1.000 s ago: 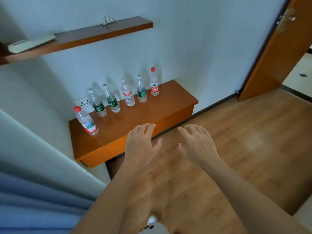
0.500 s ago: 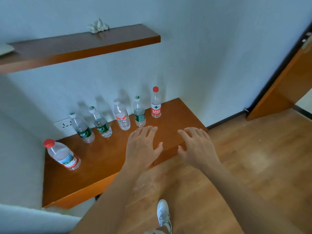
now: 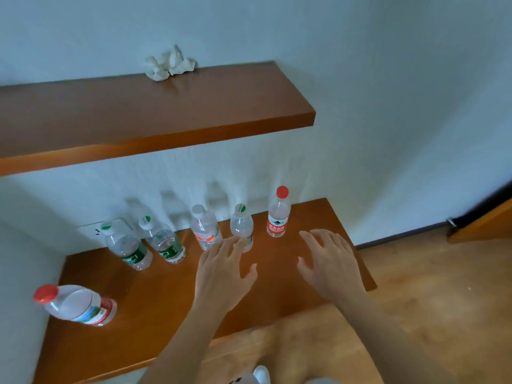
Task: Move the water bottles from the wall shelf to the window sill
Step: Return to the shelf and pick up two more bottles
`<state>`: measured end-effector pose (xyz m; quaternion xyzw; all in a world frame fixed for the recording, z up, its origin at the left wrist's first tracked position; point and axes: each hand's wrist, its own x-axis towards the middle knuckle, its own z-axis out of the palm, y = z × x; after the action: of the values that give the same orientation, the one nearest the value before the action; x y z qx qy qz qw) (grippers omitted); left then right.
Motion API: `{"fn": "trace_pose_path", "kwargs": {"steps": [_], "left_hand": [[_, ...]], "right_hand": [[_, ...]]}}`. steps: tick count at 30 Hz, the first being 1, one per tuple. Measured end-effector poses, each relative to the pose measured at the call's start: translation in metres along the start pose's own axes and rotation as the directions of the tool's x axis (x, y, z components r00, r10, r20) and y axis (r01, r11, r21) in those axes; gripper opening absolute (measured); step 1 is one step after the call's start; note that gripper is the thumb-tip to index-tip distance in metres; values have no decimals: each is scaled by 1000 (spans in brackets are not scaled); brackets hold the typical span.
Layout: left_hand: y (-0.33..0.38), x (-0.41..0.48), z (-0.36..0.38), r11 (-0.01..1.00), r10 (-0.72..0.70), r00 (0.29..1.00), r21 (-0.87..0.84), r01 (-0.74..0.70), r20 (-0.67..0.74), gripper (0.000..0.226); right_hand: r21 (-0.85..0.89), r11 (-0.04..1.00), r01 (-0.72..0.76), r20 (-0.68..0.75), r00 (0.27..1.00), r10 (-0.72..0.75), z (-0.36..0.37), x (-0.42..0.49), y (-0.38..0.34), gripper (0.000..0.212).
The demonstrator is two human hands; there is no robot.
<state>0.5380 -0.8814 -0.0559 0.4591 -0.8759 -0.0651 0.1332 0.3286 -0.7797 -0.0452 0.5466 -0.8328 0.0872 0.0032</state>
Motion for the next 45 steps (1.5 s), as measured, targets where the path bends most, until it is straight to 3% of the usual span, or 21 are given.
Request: {"fn": "trace_pose_path", "kwargs": {"steps": [9, 15, 19, 23, 27, 32, 36, 41, 45], "left_hand": [[-3, 10, 44, 949, -314, 948, -17, 315, 47, 66], [14, 34, 70, 857, -496, 868, -182, 483, -31, 74], [23, 59, 85, 742, -629, 777, -325, 587, -33, 87], [32, 79, 102, 593, -726, 688, -506, 626, 1, 92], [33, 96, 113, 476, -794, 607, -596, 647, 24, 96], [25, 108, 125, 377, -833, 543, -609, 698, 106, 90], [21, 112, 130, 399, -811, 577, -628, 668, 98, 83], [32, 115, 114, 449, -775, 629, -642, 621, 66, 81], [44, 117, 87, 419, -767, 639, -713, 562, 53, 72]], "right_hand": [[99, 993, 58, 34, 998, -62, 46, 67, 52, 57], [263, 964, 47, 174, 980, -95, 64, 115, 72, 65], [452, 888, -87, 343, 936, -83, 78, 146, 68, 85], [594, 785, -178, 405, 909, -100, 97, 163, 56, 100], [716, 659, -230, 393, 913, -109, 113, 171, 42, 102], [760, 586, -282, 395, 916, -71, 121, 179, 26, 97], [773, 565, -288, 396, 915, -75, 125, 181, 21, 72], [756, 599, -265, 384, 920, -79, 101, 183, 20, 72], [787, 576, -220, 319, 945, -75, 72, 181, 19, 66]]}}
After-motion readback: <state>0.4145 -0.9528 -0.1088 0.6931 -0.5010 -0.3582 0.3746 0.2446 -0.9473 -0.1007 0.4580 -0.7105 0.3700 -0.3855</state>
